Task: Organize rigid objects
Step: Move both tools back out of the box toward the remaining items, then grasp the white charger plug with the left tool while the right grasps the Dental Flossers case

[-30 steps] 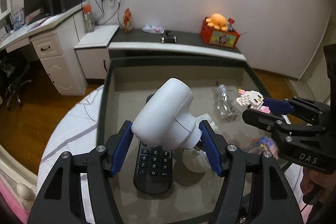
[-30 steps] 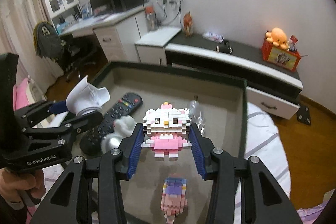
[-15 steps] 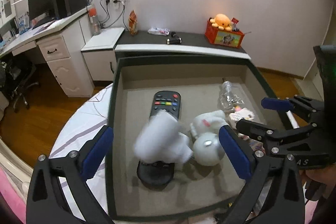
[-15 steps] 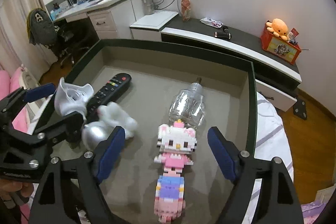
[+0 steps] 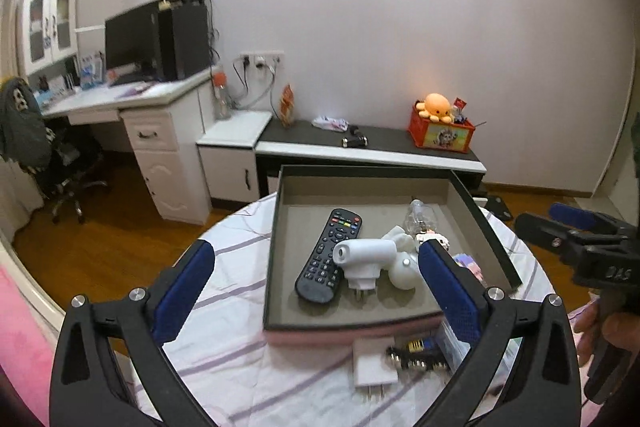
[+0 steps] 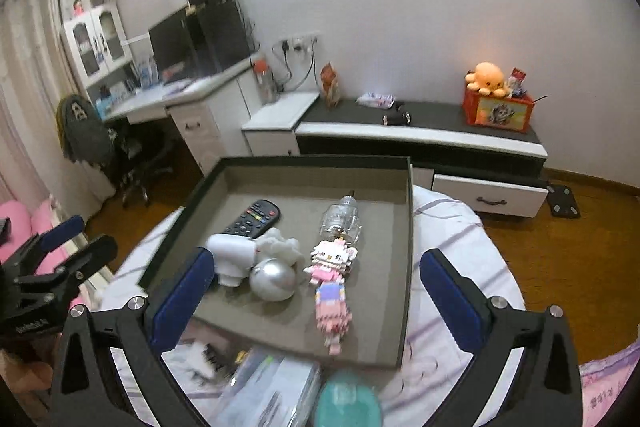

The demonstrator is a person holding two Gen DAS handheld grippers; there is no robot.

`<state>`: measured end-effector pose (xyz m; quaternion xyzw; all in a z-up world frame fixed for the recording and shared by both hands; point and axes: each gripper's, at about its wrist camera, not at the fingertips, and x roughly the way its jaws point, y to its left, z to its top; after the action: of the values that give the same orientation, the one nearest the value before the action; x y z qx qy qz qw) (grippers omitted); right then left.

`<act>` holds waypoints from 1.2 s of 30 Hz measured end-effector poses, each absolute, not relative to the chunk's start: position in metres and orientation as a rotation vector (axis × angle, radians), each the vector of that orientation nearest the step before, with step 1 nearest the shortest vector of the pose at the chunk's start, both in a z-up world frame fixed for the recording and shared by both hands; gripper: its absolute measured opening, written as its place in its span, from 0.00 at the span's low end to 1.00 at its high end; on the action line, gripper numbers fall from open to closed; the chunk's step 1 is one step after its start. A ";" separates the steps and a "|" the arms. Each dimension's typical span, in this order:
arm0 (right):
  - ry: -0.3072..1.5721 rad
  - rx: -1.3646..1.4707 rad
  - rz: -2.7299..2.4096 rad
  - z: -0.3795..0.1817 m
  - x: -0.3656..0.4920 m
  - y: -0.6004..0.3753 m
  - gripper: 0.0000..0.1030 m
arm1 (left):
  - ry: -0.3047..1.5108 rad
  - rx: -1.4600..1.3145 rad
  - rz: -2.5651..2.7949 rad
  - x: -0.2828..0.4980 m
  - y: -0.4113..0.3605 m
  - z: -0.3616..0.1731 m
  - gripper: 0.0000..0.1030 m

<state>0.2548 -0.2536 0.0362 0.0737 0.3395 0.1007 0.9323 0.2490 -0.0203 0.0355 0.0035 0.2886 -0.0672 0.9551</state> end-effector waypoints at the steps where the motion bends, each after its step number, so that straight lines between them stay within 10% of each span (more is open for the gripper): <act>1: 0.683 0.156 0.204 0.039 0.247 -0.253 1.00 | 0.578 0.011 -0.133 0.241 -0.020 0.038 1.00; 36: 0.720 0.132 0.120 -0.004 0.132 -0.221 1.00 | 0.700 0.015 -0.145 0.147 -0.027 -0.031 1.00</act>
<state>0.1317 -0.2210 -0.0042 0.0643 0.3520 0.0585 0.9320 0.1470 -0.0270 -0.0306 0.0075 0.3426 -0.0710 0.9368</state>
